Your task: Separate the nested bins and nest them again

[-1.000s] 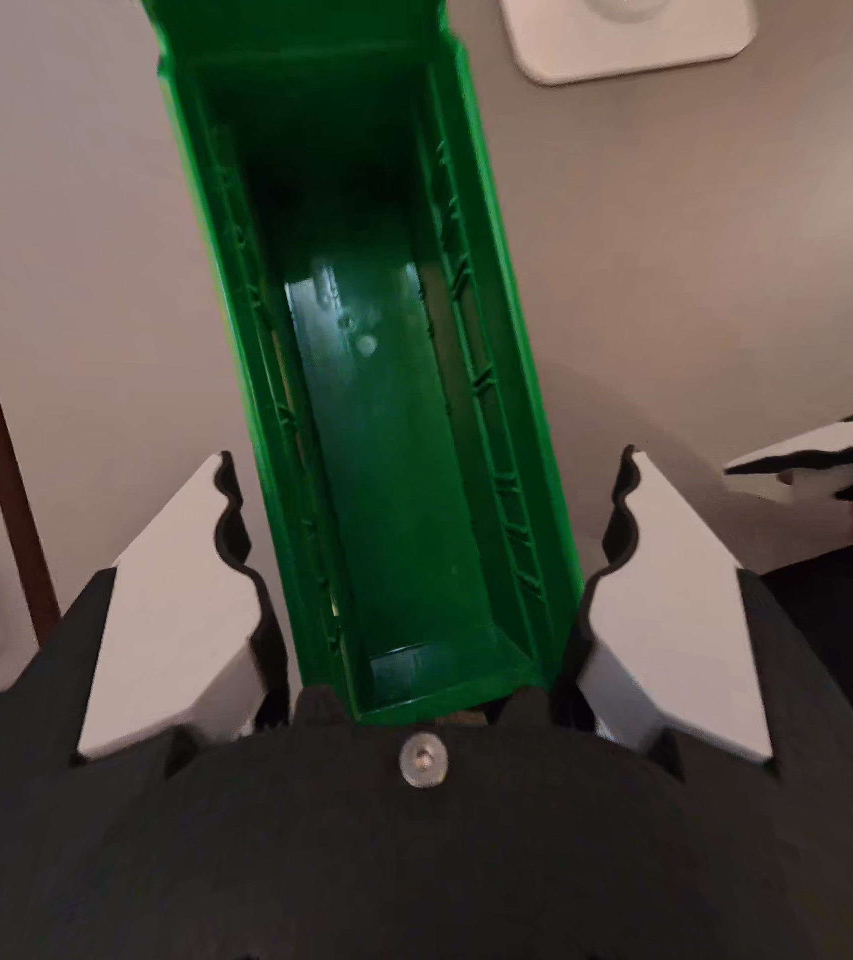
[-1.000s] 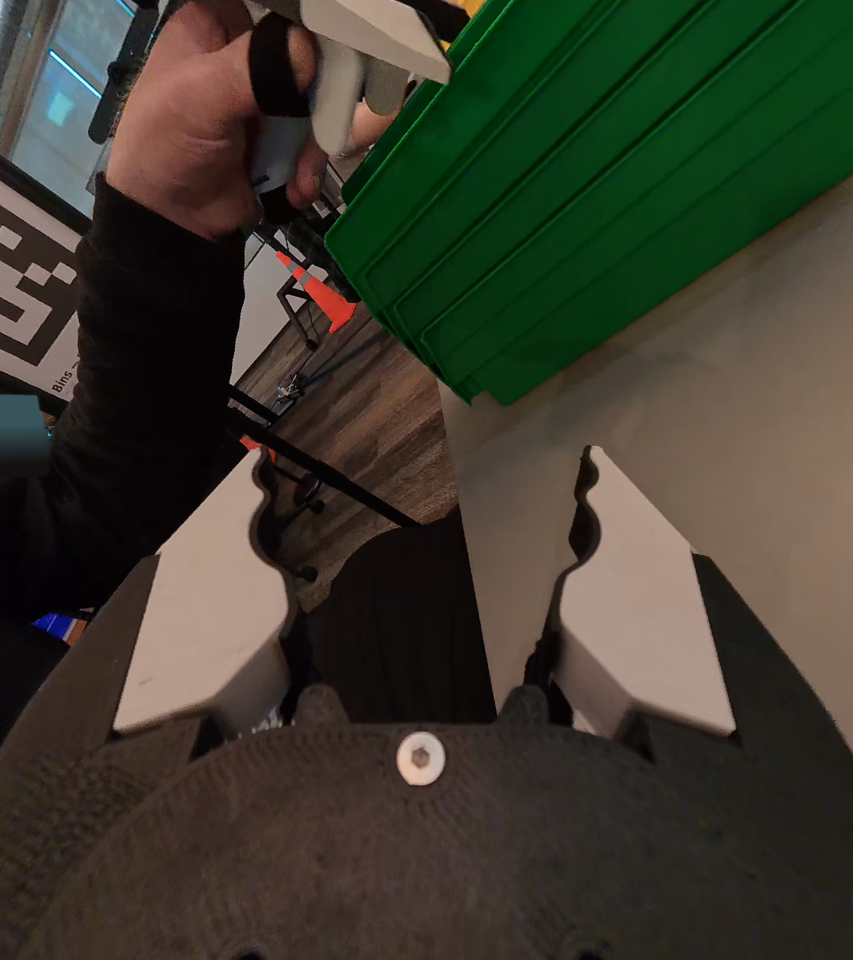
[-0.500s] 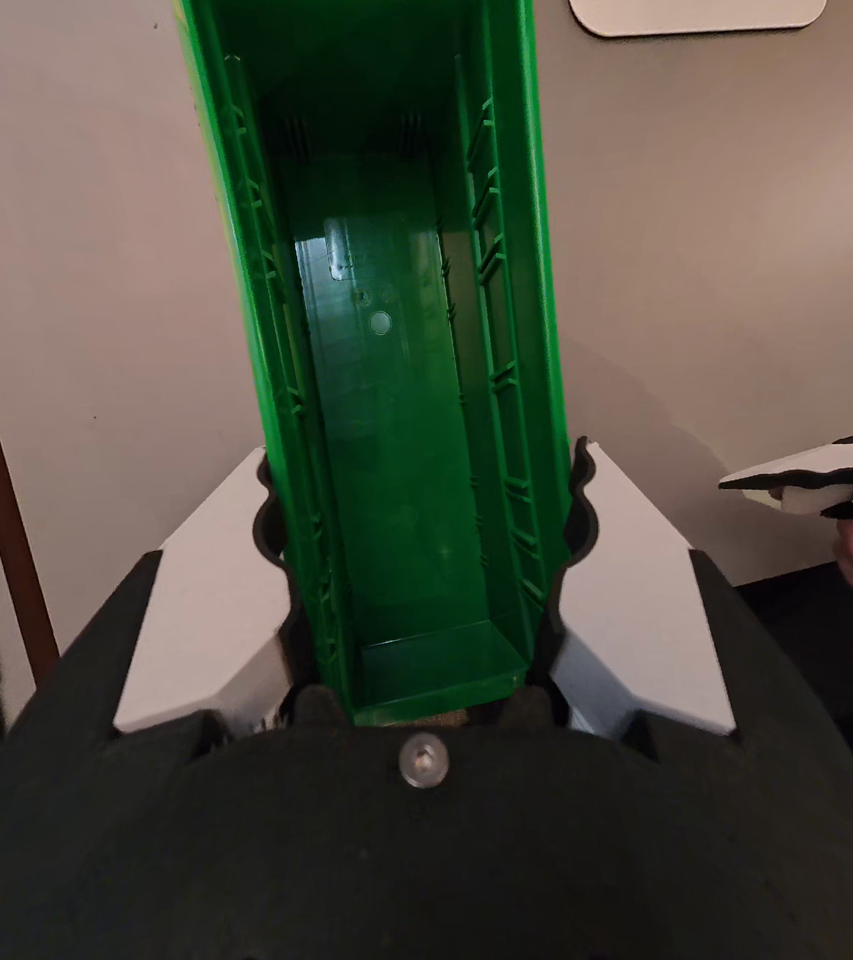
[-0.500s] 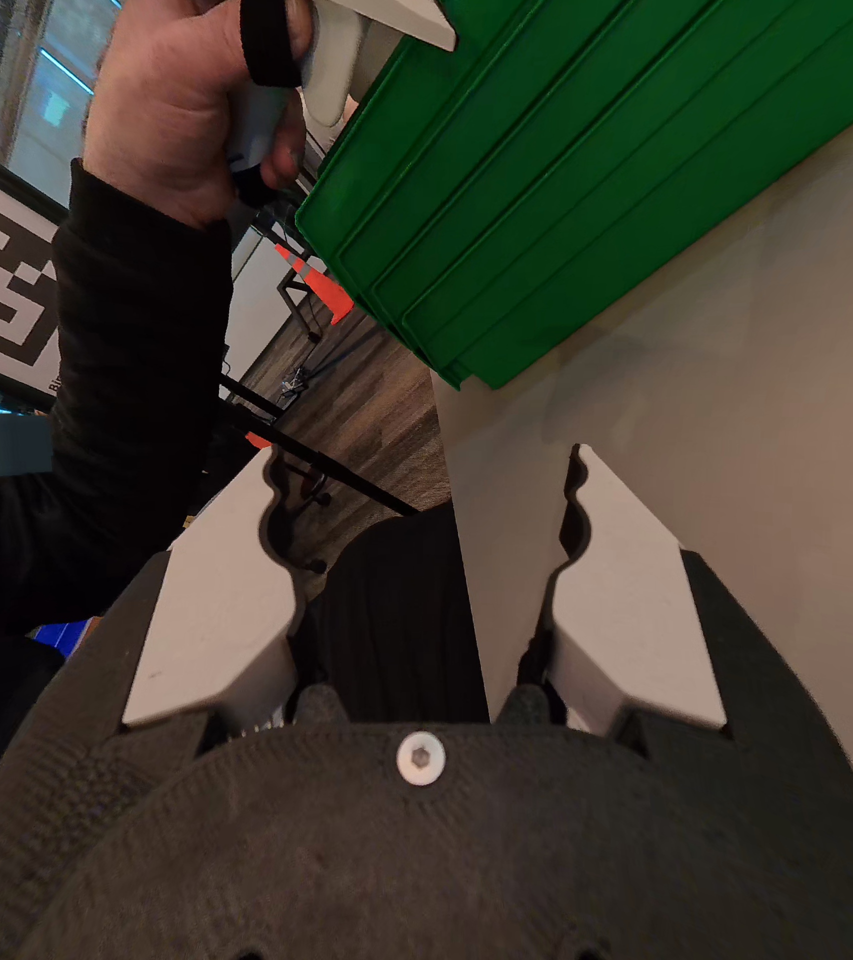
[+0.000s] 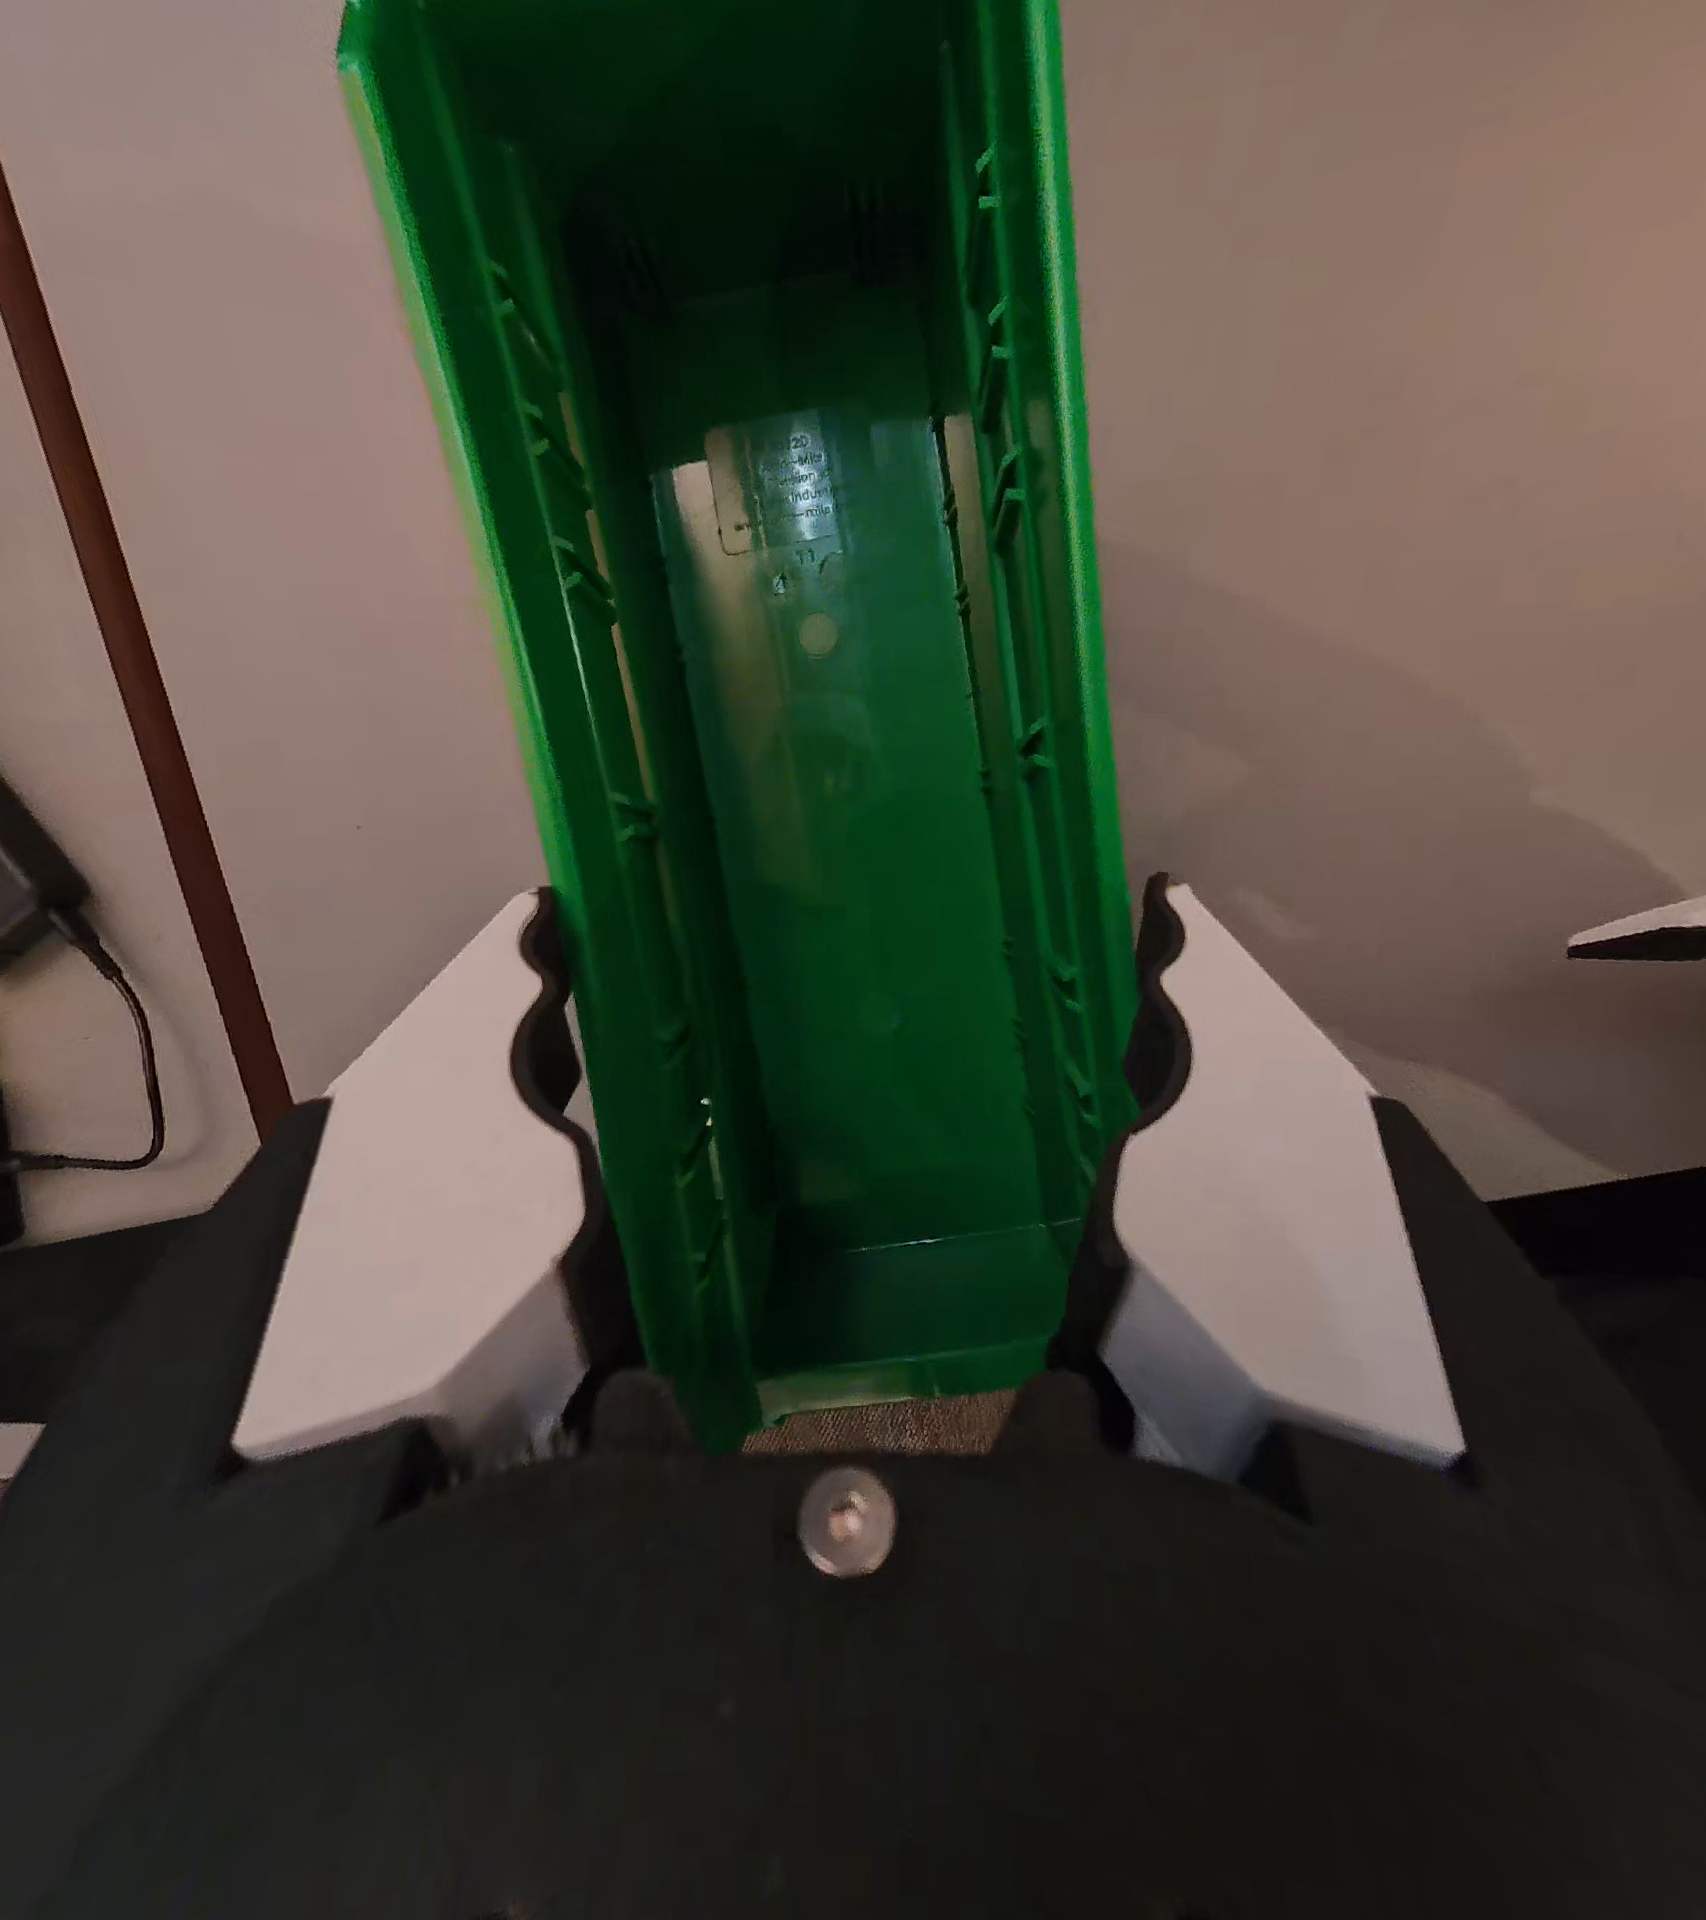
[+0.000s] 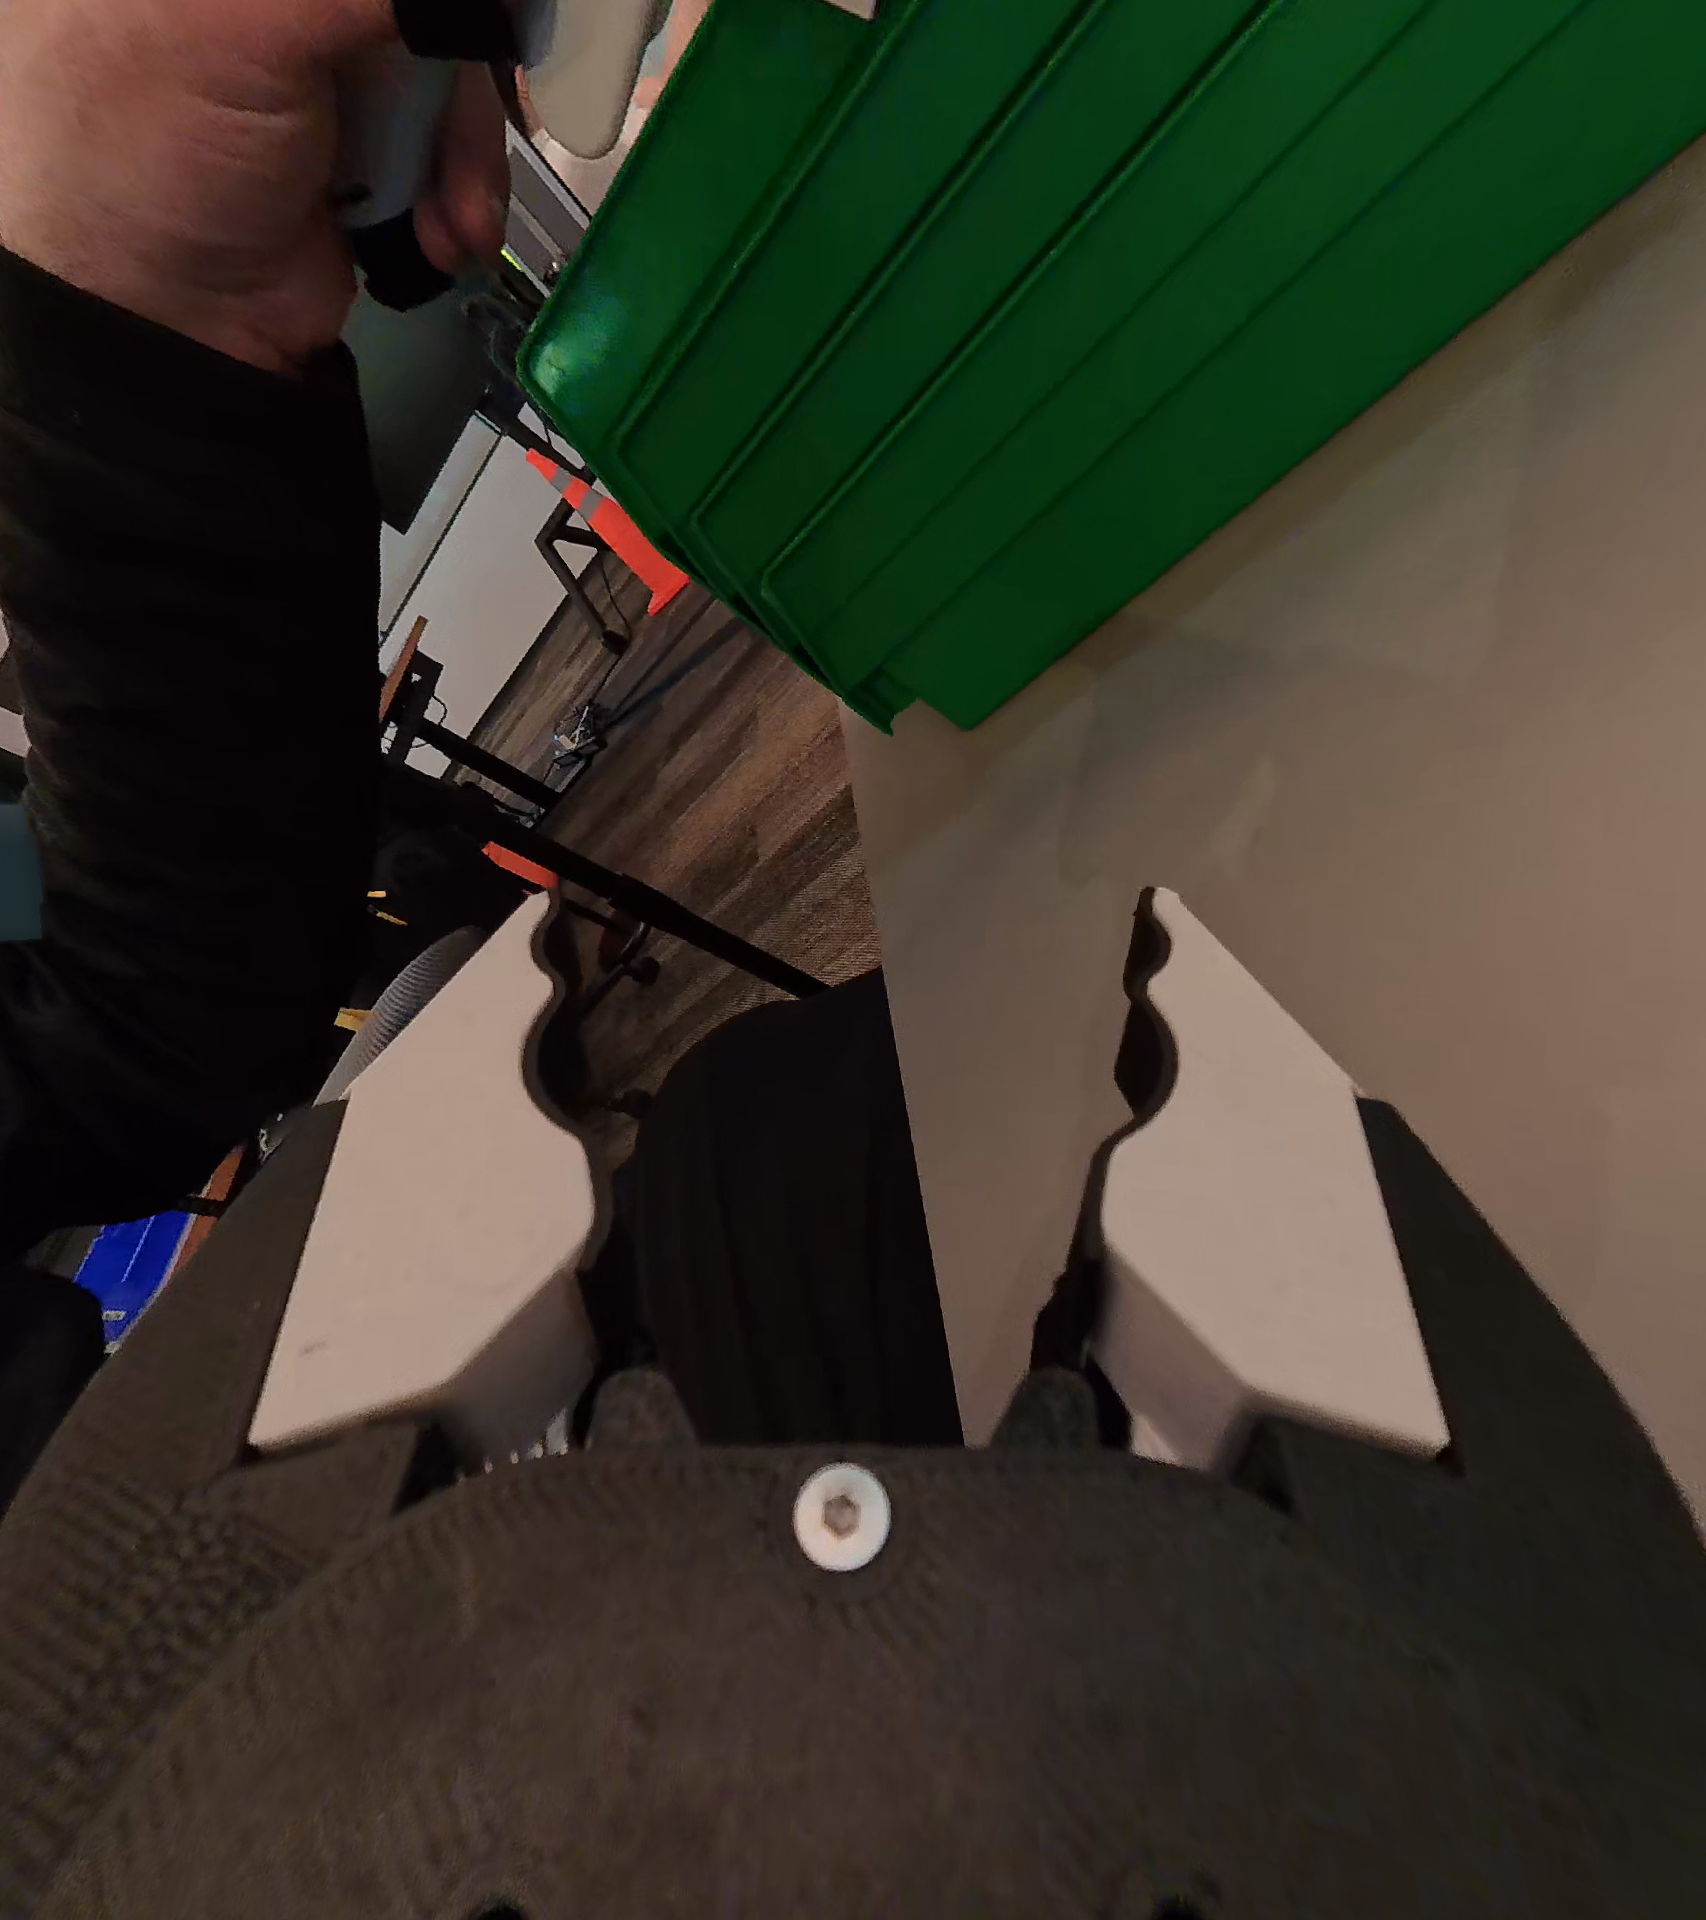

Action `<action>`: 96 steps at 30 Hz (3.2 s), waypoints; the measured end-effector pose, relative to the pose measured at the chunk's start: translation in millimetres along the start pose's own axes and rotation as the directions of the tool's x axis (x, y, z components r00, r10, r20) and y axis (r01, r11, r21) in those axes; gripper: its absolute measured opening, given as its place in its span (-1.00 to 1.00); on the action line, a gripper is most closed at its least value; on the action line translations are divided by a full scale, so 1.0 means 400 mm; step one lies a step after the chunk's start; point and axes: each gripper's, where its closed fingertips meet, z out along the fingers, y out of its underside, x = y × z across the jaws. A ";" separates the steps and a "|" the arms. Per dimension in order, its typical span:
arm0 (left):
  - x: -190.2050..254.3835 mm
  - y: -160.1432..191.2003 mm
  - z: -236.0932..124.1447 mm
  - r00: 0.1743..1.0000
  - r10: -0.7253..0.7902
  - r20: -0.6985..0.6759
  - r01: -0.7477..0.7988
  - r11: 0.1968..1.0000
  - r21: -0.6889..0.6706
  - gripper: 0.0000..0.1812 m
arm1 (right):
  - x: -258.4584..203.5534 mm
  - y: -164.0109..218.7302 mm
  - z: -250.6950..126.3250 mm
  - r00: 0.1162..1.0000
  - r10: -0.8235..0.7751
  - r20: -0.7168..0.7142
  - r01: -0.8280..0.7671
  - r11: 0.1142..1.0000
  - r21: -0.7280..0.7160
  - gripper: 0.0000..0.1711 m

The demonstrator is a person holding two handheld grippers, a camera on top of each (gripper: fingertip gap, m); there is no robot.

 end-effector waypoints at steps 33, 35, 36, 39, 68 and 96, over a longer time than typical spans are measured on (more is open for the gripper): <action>0.001 -0.112 -0.149 1.000 0.022 0.004 -0.022 0.960 0.278 0.09 | 0.040 -0.014 -0.026 0.999 0.051 -0.002 -0.051 0.999 0.021 0.18; 0.002 -0.115 -0.165 1.000 0.027 0.005 -0.028 0.958 0.285 0.09 | 0.045 -0.025 -0.037 0.999 0.051 -0.008 -0.050 0.998 0.035 0.18; 0.003 -0.119 -0.175 1.000 0.027 0.005 -0.027 0.955 0.296 0.09 | 0.048 -0.031 -0.043 0.999 0.051 -0.010 -0.051 0.998 0.043 0.18; 0.011 -0.137 -0.210 0.999 0.034 0.019 -0.038 0.944 0.329 0.09 | 0.056 -0.044 -0.058 0.998 0.052 -0.018 -0.051 0.997 0.063 0.18; 0.486 -0.193 0.066 0.947 0.183 -0.264 -0.103 0.952 0.289 0.13 | 0.213 -0.238 -0.381 0.985 0.152 -0.083 -0.089 0.856 0.509 0.20; 0.474 -0.102 0.129 0.980 0.004 -0.200 0.069 0.933 0.353 0.27 | 0.241 -0.165 -0.286 0.970 0.237 -0.055 -0.200 0.906 0.373 0.24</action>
